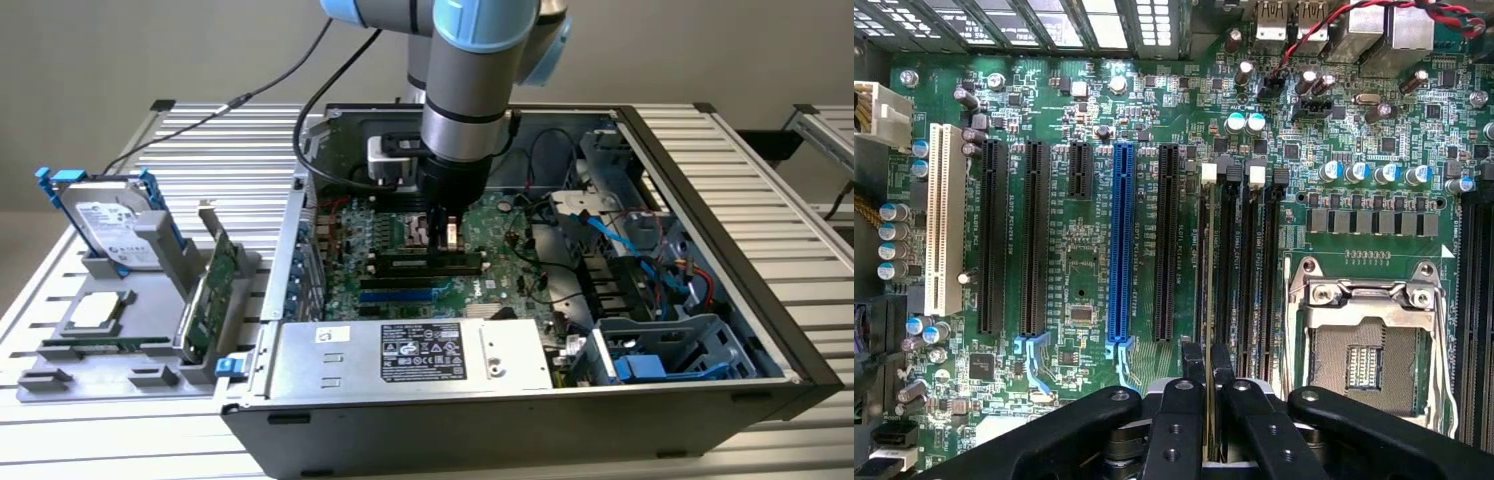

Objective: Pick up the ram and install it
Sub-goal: 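Insert the ram into the slot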

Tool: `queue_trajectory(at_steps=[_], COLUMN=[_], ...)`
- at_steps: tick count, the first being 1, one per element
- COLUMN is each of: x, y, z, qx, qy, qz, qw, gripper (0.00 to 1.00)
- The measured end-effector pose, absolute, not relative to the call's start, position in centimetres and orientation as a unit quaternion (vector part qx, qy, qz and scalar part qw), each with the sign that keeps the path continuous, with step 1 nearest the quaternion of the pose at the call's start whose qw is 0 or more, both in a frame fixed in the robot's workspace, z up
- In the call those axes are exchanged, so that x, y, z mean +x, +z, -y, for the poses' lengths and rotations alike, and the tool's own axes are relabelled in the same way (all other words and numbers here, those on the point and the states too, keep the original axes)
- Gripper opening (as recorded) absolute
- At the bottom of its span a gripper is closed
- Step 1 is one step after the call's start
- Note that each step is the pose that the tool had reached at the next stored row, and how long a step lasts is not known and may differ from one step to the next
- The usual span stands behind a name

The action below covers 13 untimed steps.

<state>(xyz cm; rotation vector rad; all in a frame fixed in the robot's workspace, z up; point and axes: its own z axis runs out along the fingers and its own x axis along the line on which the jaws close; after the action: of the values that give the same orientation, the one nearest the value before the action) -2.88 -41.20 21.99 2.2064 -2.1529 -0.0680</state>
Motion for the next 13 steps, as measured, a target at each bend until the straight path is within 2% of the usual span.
queue_trajectory(at_steps=[11,12,13], x=[-2.88,-2.88,-2.88], y=[21.61,21.60,21.60], z=[41.15,41.15,41.15], qx=[0.715,0.715,0.715], qy=[-0.022,-0.022,-0.022], qz=[0.698,0.698,0.698], qw=[0.029,0.029,0.029], gripper=[0.14,0.15,0.21])
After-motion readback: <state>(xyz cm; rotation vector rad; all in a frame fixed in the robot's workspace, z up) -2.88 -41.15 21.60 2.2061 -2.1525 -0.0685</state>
